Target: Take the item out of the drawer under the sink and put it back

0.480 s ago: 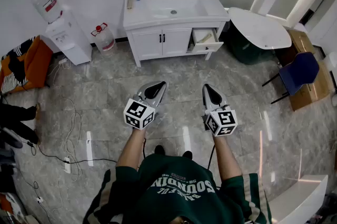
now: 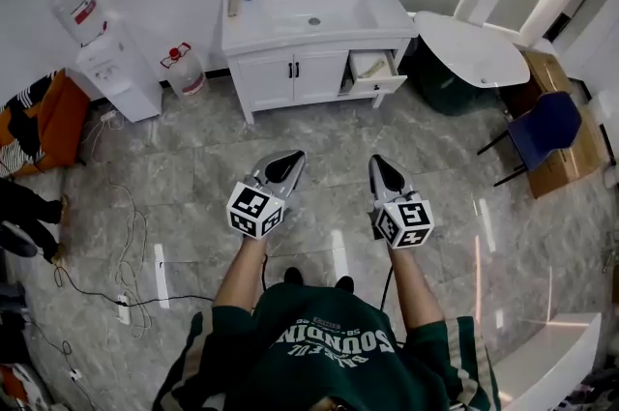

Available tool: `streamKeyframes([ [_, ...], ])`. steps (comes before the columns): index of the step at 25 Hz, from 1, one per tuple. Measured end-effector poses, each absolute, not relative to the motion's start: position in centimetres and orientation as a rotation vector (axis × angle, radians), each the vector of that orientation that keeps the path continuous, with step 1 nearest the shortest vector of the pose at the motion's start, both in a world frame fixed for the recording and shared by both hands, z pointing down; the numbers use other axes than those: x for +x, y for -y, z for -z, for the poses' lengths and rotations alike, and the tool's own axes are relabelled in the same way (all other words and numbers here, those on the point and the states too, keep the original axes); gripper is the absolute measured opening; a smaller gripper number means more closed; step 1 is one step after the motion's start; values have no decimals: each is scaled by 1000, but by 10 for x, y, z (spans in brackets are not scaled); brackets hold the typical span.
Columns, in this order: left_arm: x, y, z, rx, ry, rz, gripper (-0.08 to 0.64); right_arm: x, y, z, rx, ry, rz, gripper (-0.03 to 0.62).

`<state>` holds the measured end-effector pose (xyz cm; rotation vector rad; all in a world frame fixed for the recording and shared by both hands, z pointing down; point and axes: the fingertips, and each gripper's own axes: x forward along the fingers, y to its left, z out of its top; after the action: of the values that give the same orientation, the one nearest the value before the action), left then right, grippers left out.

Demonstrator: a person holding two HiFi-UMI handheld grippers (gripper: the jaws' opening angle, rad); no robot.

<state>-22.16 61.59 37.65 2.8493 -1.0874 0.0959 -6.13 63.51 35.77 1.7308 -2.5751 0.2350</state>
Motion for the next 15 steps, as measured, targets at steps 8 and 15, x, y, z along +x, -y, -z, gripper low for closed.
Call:
streamKeyframes([
  [8, -239, -599, -390, 2884, 1013, -116, 51, -82, -627, -375, 1800, 2545, -262, 2],
  [15, -225, -563, -400, 2877, 963, -136, 51, -65, -594, -383, 1849, 2495, -264, 2],
])
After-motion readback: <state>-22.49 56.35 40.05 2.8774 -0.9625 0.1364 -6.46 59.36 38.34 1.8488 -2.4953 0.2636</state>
